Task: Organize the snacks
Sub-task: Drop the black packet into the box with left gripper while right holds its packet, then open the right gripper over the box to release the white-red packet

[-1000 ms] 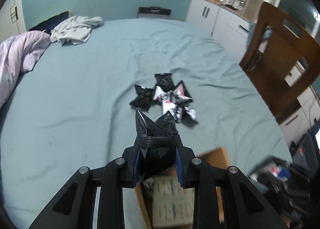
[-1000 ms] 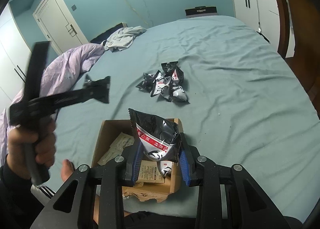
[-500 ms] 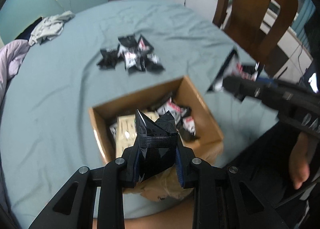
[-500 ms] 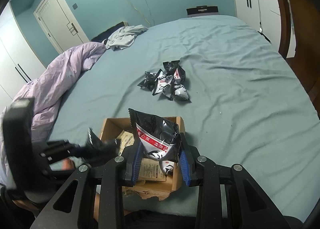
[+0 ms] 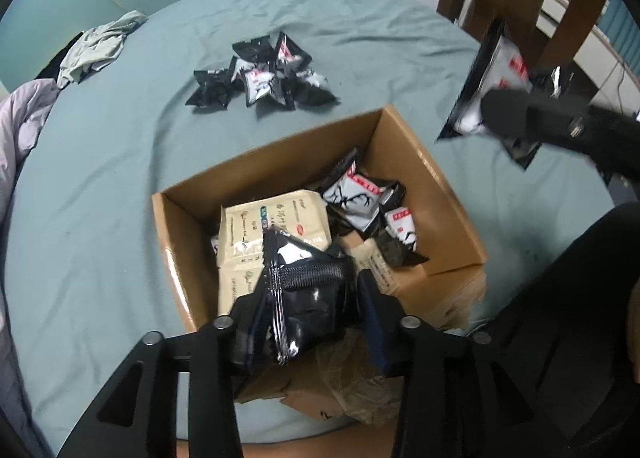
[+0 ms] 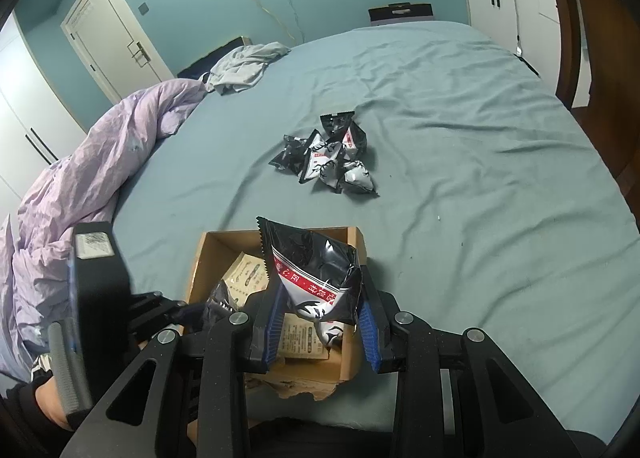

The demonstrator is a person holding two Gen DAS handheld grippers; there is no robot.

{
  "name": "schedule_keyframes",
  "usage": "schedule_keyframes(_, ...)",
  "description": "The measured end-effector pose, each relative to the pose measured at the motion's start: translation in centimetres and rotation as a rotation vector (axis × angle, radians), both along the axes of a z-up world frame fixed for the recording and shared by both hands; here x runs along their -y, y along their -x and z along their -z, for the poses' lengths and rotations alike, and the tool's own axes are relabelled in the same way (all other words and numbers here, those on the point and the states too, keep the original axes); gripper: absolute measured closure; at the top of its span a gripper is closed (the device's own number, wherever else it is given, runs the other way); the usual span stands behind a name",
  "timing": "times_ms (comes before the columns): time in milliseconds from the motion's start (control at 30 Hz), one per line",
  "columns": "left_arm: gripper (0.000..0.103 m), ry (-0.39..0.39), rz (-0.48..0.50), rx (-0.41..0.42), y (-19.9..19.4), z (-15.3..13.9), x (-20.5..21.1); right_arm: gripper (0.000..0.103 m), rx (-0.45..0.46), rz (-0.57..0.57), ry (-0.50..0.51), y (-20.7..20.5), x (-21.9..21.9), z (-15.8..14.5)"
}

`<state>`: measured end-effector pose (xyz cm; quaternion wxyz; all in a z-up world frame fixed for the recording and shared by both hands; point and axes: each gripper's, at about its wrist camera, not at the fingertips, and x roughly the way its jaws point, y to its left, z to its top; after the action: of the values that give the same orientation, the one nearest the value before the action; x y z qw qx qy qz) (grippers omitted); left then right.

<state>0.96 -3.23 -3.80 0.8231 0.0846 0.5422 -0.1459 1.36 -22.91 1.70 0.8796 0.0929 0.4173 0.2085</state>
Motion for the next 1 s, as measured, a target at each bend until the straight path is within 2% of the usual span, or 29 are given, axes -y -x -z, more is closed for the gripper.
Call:
schedule_keyframes(67, 0.026, 0.026, 0.000, 0.014, -0.2, -1.0, -0.3, 0.072, -0.005, 0.004, -0.001, 0.0, 0.1, 0.0)
schedule_keyframes(100, 0.023, 0.038, 0.001, 0.040, -0.2, -1.7, -0.5, 0.072, -0.008, 0.007, 0.002, 0.0, 0.0, 0.0)
schedule_keyframes(300, 0.022, 0.003, -0.023, 0.123, -0.7, -3.7, -1.7, 0.071, -0.054, -0.001, 0.052, -0.5, -1.1, 0.4)
schedule_keyframes(467, 0.022, -0.053, -0.092, 0.149, -1.4, -3.9, -3.5, 0.071, -0.178, -0.092, 0.162, -2.4, -4.5, 2.5)
schedule_keyframes(567, 0.022, -0.093, -0.113, 0.180, -1.8, -4.0, -4.1, 0.071, -0.260, -0.153, 0.146, -3.4, -6.2, 3.7)
schedule_keyframes(767, 0.022, -0.121, -0.110, 0.214, -1.7, -4.3, -4.0, 0.070, -0.323, -0.176, 0.144, -4.4, -6.7, 4.7)
schedule_keyframes(867, 0.022, -0.122, -0.106, 0.231, -1.6, -4.6, -3.9, 0.060, -0.325, -0.146, 0.116, -4.6, -6.2, 4.6)
schedule_keyframes(933, 0.022, -0.122, -0.107, 0.233, -1.6, -4.7, -3.8, 0.048, -0.301, -0.126, 0.080, -4.6, -5.6, 4.2)
schedule_keyframes(1000, 0.021, -0.121, -0.117, 0.237, -1.6, -4.7, -4.0, 0.042, -0.292, -0.135, 0.040, -4.6, -5.1, 3.8)
